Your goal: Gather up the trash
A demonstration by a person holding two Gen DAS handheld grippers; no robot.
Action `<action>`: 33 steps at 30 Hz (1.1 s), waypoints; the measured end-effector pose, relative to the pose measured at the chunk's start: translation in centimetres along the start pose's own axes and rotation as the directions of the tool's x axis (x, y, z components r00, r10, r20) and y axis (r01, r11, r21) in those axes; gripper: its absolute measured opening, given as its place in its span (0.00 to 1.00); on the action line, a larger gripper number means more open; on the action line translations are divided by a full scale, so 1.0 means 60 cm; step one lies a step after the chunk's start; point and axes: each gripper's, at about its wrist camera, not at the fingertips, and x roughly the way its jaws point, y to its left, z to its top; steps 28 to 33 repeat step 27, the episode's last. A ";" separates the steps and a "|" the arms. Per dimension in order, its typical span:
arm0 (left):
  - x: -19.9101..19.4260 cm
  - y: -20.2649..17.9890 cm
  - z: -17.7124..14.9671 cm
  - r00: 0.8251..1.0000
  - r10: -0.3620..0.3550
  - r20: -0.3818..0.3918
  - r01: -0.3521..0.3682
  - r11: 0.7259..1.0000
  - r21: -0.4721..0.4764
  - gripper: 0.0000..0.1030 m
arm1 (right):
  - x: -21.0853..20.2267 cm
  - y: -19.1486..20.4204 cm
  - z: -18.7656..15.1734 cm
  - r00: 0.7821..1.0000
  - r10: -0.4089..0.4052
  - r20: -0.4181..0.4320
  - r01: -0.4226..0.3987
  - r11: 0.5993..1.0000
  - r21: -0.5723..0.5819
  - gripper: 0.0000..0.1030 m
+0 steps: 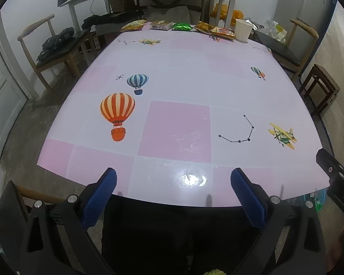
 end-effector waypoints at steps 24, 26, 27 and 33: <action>-0.005 -0.026 -0.001 1.000 -0.016 0.005 0.016 0.999 0.043 0.95 | 0.003 -0.008 -0.008 1.000 -0.004 -0.004 0.004 1.000 0.029 0.93; -0.005 -0.026 -0.001 1.000 -0.016 0.005 0.016 0.999 0.043 0.95 | 0.002 -0.008 -0.008 1.000 -0.003 -0.004 0.003 1.000 0.029 0.93; -0.005 -0.026 -0.001 1.000 -0.016 0.005 0.016 0.999 0.043 0.95 | 0.002 -0.009 -0.008 1.000 -0.003 -0.003 0.003 1.000 0.028 0.93; -0.005 -0.026 -0.001 1.000 -0.016 0.005 0.016 0.999 0.043 0.95 | 0.002 -0.009 -0.008 1.000 -0.003 -0.003 0.003 1.000 0.028 0.93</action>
